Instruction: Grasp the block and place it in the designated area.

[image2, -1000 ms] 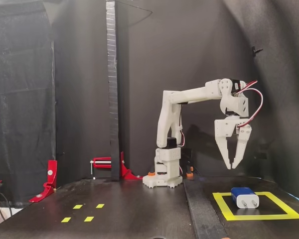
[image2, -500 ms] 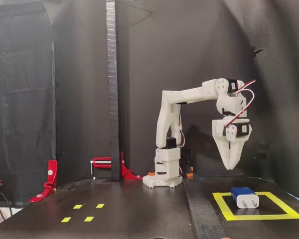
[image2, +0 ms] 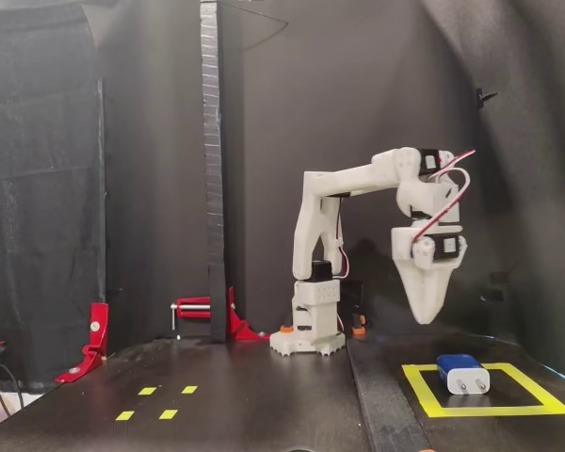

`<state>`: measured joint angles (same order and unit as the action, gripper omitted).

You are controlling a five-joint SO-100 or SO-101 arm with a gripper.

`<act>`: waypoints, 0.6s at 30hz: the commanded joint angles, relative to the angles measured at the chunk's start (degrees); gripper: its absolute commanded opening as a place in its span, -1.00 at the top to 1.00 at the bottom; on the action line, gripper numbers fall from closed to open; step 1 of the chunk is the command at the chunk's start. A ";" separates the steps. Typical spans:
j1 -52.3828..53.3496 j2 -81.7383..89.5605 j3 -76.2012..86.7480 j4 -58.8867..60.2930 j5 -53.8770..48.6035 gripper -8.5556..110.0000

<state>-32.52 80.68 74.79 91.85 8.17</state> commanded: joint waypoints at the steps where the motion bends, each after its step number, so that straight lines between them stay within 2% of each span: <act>1: 5.54 0.62 -0.26 -0.53 -1.14 0.86; 12: 26.28 -0.09 -0.26 -1.23 -5.54 0.86; 18: 32.34 -0.26 -0.18 0.09 -8.70 0.86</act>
<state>-1.58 80.07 74.79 90.97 0.26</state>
